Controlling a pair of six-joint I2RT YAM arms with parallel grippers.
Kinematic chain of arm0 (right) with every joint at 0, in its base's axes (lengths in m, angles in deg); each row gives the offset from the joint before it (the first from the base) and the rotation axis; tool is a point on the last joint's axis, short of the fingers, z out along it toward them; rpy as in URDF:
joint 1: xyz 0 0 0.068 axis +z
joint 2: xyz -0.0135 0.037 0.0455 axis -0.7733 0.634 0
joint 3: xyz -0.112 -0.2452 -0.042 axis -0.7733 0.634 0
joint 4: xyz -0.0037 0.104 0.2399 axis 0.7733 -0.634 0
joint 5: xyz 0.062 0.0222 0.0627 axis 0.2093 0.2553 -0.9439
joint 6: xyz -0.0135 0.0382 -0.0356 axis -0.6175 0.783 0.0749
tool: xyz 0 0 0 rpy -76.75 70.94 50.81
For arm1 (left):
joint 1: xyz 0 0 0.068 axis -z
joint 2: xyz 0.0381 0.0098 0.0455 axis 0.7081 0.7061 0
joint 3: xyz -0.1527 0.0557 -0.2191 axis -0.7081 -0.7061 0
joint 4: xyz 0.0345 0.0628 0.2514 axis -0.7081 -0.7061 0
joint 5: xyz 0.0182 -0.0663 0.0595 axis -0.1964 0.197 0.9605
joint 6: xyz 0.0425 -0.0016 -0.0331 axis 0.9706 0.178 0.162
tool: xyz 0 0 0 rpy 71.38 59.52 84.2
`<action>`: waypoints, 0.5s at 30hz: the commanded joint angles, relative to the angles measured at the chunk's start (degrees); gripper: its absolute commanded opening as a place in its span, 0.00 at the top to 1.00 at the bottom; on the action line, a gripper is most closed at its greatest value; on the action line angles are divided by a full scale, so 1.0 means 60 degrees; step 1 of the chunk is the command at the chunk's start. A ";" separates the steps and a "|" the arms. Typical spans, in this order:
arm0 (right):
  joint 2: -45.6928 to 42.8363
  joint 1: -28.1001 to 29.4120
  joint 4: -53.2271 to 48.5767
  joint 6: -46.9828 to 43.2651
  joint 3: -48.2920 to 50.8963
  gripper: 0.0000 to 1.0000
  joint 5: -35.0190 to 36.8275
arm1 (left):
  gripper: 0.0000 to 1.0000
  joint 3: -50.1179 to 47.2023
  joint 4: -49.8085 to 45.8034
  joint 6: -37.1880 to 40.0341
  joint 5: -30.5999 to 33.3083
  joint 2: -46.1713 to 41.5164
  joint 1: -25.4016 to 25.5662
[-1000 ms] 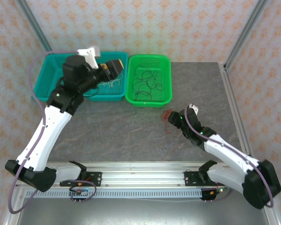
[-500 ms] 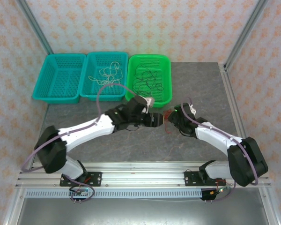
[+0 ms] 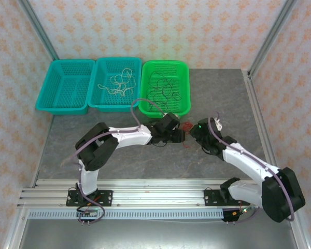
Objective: Untangle the cables
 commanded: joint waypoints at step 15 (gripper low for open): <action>-0.0775 -0.0039 -0.0491 0.0112 0.0464 0.41 0.0360 | 0.79 0.1638 -0.0521 0.0343 -0.0050 0.1840 -0.0079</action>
